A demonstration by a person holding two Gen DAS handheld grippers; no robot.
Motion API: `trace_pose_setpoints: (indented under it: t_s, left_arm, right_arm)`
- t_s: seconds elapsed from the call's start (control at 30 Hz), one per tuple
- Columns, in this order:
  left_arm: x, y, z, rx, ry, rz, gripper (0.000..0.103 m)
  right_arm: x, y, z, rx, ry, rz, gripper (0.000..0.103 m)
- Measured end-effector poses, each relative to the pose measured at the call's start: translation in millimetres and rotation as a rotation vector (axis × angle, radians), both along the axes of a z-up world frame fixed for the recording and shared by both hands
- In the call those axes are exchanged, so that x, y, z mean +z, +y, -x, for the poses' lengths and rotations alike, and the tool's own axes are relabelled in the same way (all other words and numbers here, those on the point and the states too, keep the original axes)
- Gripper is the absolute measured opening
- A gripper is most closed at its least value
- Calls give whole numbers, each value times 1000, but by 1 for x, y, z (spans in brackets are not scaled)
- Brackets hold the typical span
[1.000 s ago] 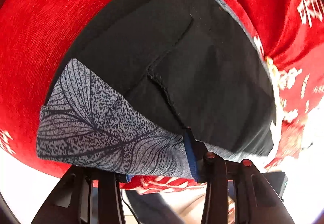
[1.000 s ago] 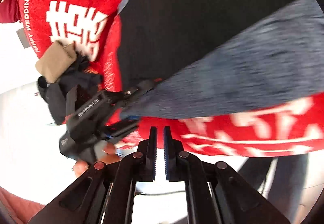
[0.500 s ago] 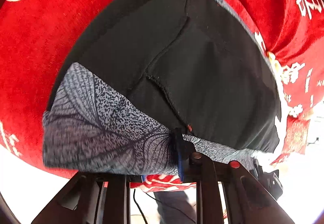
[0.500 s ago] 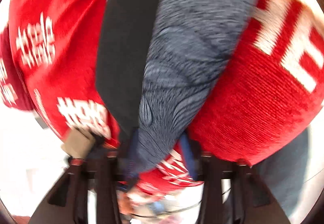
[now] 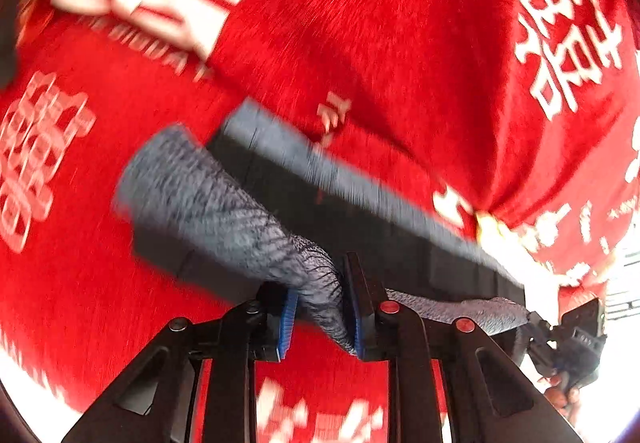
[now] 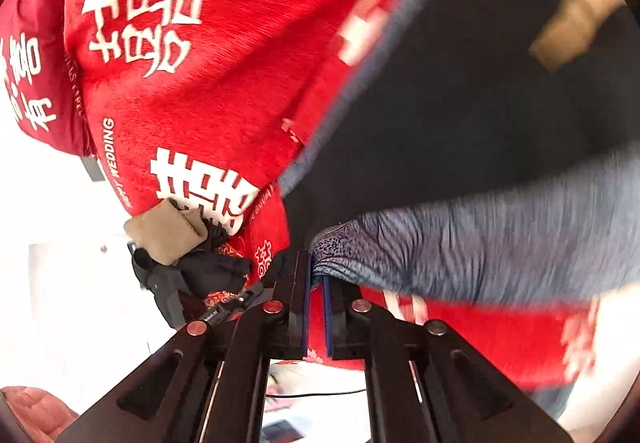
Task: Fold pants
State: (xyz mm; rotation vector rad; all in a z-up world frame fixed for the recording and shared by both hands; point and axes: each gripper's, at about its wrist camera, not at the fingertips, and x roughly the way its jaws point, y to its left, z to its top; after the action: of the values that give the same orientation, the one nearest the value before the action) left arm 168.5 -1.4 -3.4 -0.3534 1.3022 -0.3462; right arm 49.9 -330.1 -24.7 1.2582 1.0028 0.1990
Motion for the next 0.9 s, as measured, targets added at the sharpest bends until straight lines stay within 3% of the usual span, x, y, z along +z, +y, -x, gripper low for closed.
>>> trace_pose_setpoints:
  t_s: [0.1, 0.13, 0.3, 0.4, 0.47, 0.5, 0.57, 0.63, 0.7, 0.77, 0.83, 0.87, 0.9]
  left_arm:
    - [-23, -25, -42, 44, -79, -154, 60]
    - [-34, -30, -53, 58, -95, -198, 63]
    - [-96, -39, -89, 110, 7, -344, 63]
    - [-82, -30, -86, 124, -11, -367, 63]
    - [-65, -26, -78, 112, -33, -373, 63]
    - [-55, -27, -71, 78, -51, -397, 63]
    - [-51, -37, -62, 2, -64, -432, 63]
    - [-63, -58, -52, -83, -57, -456, 64]
    - [-87, -83, -48, -143, -26, -488, 64]
    - [-101, -96, -45, -167, -34, -550, 64]
    - [-99, -103, -41, -185, -69, -603, 64]
    - [-96, -103, -41, -192, -63, -601, 64]
    - [-92, -101, -39, -199, -51, -595, 64]
  right_arm:
    - [-11, -28, -67, 45, 26, 23, 6]
    - [-22, -36, -85, 61, 44, 22, 6]
    - [-85, -52, -166, 155, 185, 151, 6]
    - [-118, -52, -183, 159, 256, 152, 7]
    - [-112, -51, -184, 153, 258, 162, 10]
    - [-102, -47, -183, 173, 240, 185, 24]
    - [-71, -34, -183, 257, 159, 258, 40]
    - [-41, -16, -176, 331, 51, 309, 40]
    - [-39, 0, -174, 369, 44, 303, 40]
    - [-57, 18, -180, 418, 80, 316, 40]
    - [-81, 30, -191, 465, 126, 434, 40]
    - [-89, 28, -196, 472, 145, 488, 32]
    - [-90, 23, -198, 454, 136, 478, 27]
